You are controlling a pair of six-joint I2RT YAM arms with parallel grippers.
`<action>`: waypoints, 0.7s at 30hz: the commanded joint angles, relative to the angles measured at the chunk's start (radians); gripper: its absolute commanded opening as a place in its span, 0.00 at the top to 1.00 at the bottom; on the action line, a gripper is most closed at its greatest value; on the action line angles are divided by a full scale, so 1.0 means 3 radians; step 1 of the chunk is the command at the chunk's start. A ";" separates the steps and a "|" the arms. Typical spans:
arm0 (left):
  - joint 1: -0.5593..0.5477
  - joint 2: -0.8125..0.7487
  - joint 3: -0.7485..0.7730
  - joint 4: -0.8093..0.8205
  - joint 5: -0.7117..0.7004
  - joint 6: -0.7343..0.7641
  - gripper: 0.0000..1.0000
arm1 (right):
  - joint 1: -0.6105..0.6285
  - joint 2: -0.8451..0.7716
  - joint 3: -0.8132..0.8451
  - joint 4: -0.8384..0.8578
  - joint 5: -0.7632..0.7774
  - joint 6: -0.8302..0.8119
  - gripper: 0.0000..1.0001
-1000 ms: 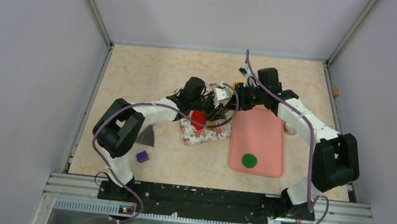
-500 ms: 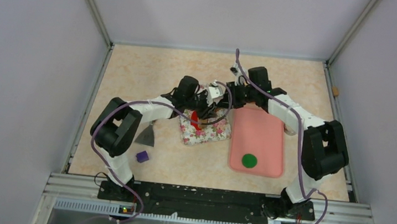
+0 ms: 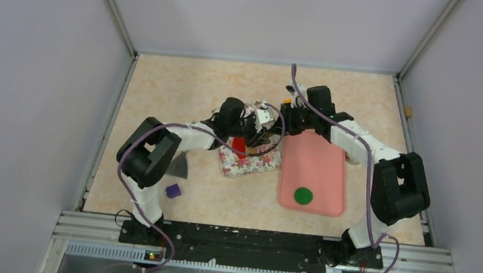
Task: Roll out the dumpling wrappers from the dough
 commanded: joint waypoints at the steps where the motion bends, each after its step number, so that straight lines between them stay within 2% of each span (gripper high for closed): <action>1: -0.0075 0.0353 -0.0094 0.0202 -0.0408 -0.0413 1.00 | 0.0083 0.0026 -0.0240 -0.0524 0.0338 -0.0252 1.00; 10: -0.0180 0.0446 0.0159 0.0320 -0.0451 -0.0626 1.00 | -0.0016 -0.0133 -0.0222 -0.0640 0.0309 -0.0327 1.00; 16: -0.0176 0.0124 0.0447 -0.0069 -0.0430 -0.0626 1.00 | -0.0026 -0.0401 0.0248 -0.0911 -0.0165 -0.0432 1.00; 21: -0.0174 -0.0197 0.0538 -0.0309 -0.0447 -0.0535 1.00 | -0.0011 -0.0452 0.0542 -0.0928 -0.0399 -0.0269 1.00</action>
